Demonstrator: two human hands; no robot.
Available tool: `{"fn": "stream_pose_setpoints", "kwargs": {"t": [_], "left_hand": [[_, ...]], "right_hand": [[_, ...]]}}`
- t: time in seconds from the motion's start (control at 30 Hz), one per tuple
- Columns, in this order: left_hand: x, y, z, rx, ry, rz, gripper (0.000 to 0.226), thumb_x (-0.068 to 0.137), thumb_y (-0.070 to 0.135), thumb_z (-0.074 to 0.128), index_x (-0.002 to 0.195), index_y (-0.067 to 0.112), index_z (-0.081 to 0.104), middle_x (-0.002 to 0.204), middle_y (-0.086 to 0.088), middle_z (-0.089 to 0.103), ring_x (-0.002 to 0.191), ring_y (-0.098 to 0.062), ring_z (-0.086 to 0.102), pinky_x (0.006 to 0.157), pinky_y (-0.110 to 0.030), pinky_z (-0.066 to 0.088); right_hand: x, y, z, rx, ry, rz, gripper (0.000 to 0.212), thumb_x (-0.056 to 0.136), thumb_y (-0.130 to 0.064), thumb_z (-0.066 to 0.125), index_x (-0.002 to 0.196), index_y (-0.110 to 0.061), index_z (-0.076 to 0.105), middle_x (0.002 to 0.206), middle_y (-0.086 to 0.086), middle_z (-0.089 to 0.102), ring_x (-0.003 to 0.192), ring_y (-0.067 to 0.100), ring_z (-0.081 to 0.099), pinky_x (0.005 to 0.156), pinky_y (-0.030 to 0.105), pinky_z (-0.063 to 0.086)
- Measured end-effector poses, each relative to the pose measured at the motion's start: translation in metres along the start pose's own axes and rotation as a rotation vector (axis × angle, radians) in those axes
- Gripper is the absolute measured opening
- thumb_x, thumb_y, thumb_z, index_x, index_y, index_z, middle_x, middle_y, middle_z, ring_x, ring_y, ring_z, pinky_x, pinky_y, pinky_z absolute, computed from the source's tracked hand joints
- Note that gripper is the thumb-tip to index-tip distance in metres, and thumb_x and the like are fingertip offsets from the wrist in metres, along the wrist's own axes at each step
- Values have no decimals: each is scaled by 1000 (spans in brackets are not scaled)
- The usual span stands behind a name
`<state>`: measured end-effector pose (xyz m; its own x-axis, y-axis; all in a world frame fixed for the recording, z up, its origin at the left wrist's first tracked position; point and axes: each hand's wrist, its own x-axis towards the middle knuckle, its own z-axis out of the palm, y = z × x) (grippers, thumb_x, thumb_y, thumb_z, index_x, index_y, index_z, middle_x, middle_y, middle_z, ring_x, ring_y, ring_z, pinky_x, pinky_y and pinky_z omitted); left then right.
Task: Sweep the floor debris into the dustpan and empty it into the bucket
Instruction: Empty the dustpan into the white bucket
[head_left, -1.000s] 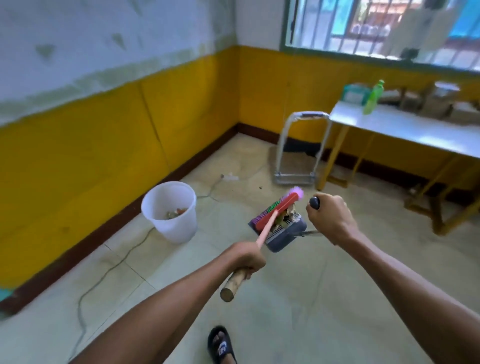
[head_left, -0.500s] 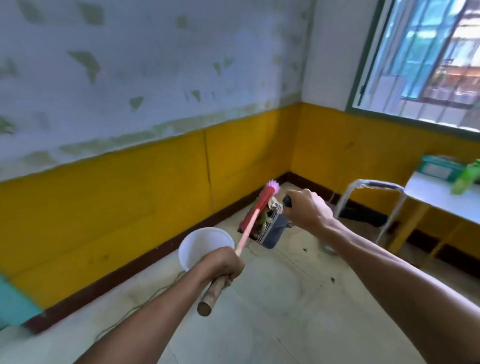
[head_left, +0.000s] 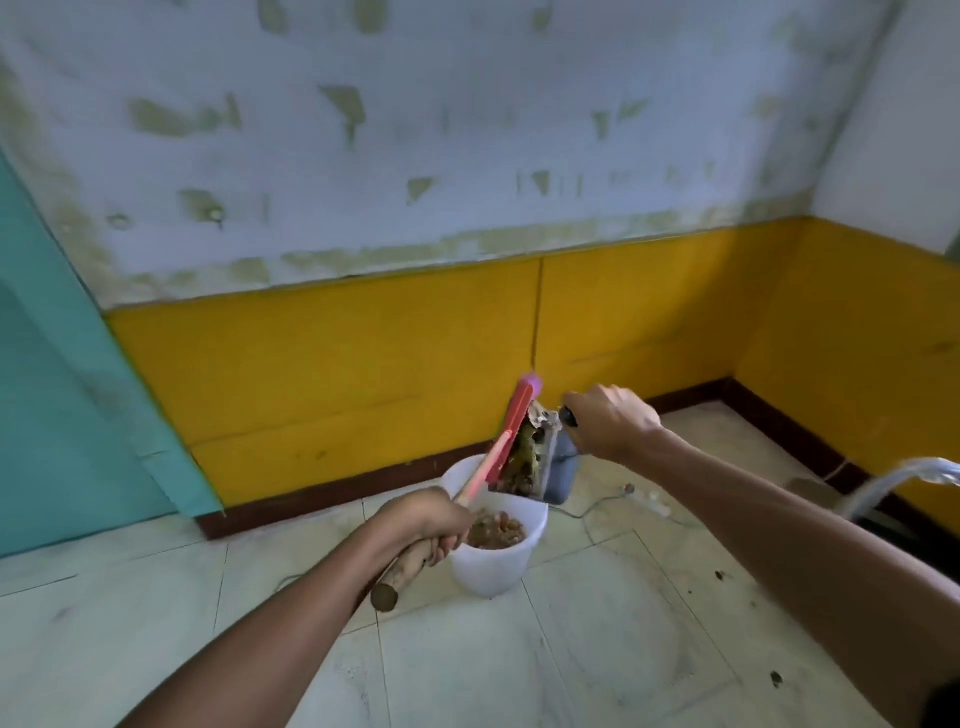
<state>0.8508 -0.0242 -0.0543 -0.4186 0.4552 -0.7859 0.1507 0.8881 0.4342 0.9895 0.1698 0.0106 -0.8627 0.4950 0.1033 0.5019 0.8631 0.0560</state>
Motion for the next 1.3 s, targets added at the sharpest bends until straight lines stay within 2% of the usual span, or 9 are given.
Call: {"fn": "stream_pose_setpoints", "kwargs": {"t": [0.1, 0.33, 0.43, 0.5, 0.63, 0.77, 0.93, 1.1, 1.3], "left_hand": [[2, 8, -2, -34, 38, -60, 19, 78, 4, 42, 60, 8, 44, 36, -2, 40, 28, -12, 34, 36, -12, 29], [-27, -17, -2, 7, 130, -42, 11, 76, 1, 50, 65, 5, 50, 42, -5, 45, 37, -16, 39, 42, -18, 33], [-44, -28, 0, 46, 174, -10, 11, 74, 4, 50, 64, 5, 54, 41, -5, 48, 36, -18, 41, 44, -19, 37], [-52, -36, -4, 37, 185, -14, 12, 75, 3, 49, 64, 5, 54, 41, -5, 47, 35, -18, 40, 43, -19, 36], [-57, -46, -17, 31, 225, -49, 12, 76, 5, 50, 65, 6, 55, 49, -5, 51, 42, -18, 44, 45, -21, 36], [-50, -42, -13, 22, 260, -33, 17, 81, 8, 47, 66, 6, 55, 52, -4, 53, 49, -19, 49, 44, -21, 36], [-42, -21, -15, 106, 369, 14, 11, 82, 6, 51, 84, 2, 61, 38, -1, 54, 26, -11, 47, 33, -17, 39], [-26, 1, -9, 205, 351, 25, 39, 83, 3, 58, 120, -6, 58, 72, -10, 61, 40, -14, 53, 34, -22, 41], [-16, 12, -27, 224, 353, 17, 37, 80, 3, 55, 117, -1, 59, 65, -6, 60, 42, -14, 52, 37, -24, 40]], "right_hand": [[16, 12, 5, -38, -36, -104, 15, 86, -17, 50, 76, -23, 41, 58, -5, 39, 56, 23, 49, 43, 25, 30], [31, 25, 12, -203, -80, -271, 16, 94, -26, 49, 80, -26, 41, 57, -9, 39, 46, 7, 35, 40, 23, 21], [35, 28, 16, -288, -79, -345, 11, 93, -22, 48, 83, -26, 46, 58, -6, 44, 48, 15, 39, 40, 24, 19], [38, 25, 17, -334, -91, -399, 4, 92, -21, 51, 91, -22, 54, 56, -8, 38, 47, 14, 37, 40, 24, 20], [41, 12, 16, -401, -137, -530, 11, 95, -25, 49, 97, -18, 58, 57, -8, 39, 52, 16, 46, 45, 24, 34], [37, -1, 16, -507, -138, -676, 19, 96, -25, 49, 102, -11, 60, 65, 0, 52, 55, 20, 47, 45, 23, 32], [37, -17, 16, -539, -170, -704, 24, 99, -29, 48, 102, -10, 61, 62, -1, 51, 55, 20, 50, 50, 27, 40], [47, -9, 11, -557, -165, -722, 13, 93, -20, 50, 97, -13, 60, 80, 7, 69, 59, 21, 48, 52, 30, 40], [53, -24, 20, -607, -217, -769, 20, 99, -22, 46, 108, -13, 61, 83, 9, 69, 67, 25, 62, 59, 35, 54]]}}
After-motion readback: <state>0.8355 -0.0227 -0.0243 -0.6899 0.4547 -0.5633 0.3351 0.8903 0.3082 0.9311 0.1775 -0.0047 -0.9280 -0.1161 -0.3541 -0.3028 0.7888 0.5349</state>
